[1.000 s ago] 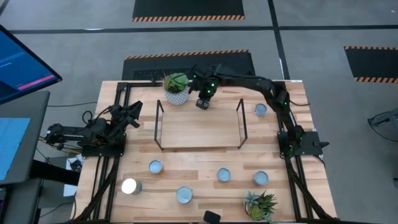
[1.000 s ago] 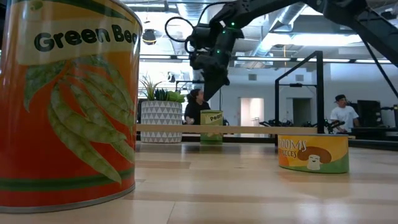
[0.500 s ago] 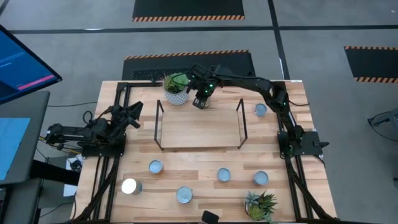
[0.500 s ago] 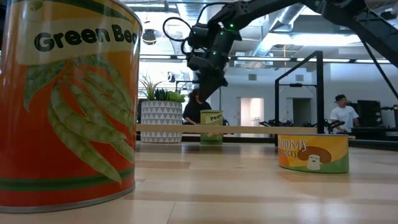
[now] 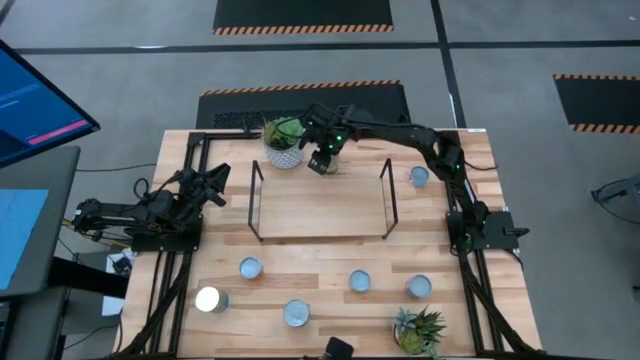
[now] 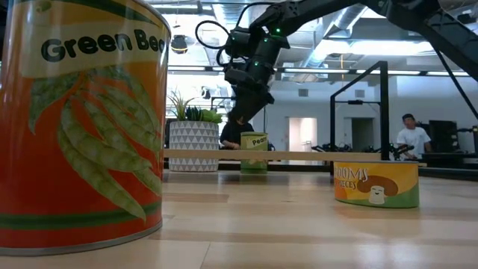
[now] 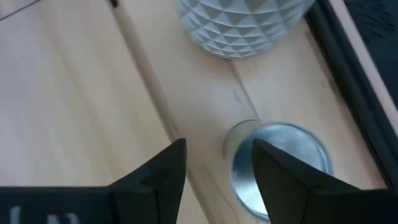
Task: Pick and place cans onto a shelf
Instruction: Put the canned pears on the shelf
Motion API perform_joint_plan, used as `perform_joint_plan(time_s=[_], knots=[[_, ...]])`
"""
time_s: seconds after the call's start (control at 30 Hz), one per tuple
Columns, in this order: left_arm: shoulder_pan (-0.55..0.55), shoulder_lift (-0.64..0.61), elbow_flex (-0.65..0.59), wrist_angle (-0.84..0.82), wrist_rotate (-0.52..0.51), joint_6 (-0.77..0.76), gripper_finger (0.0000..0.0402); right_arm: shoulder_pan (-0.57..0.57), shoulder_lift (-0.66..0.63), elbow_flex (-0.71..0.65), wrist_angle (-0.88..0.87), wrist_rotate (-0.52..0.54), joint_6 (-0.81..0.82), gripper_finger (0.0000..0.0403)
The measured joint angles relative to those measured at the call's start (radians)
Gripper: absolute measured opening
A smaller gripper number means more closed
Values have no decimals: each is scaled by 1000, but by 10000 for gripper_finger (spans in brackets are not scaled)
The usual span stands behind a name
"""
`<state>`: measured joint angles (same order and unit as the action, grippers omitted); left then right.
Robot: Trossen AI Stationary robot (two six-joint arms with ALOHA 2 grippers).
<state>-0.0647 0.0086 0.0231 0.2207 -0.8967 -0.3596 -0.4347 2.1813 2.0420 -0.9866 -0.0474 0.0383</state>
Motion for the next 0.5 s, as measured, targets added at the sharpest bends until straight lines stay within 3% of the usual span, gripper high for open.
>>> perform_joint_plan(time_s=[0.5], knots=[[0, 0, 0, 2, 0, -4, 105, -5, 0, -19, 5, 54, 66, 183]])
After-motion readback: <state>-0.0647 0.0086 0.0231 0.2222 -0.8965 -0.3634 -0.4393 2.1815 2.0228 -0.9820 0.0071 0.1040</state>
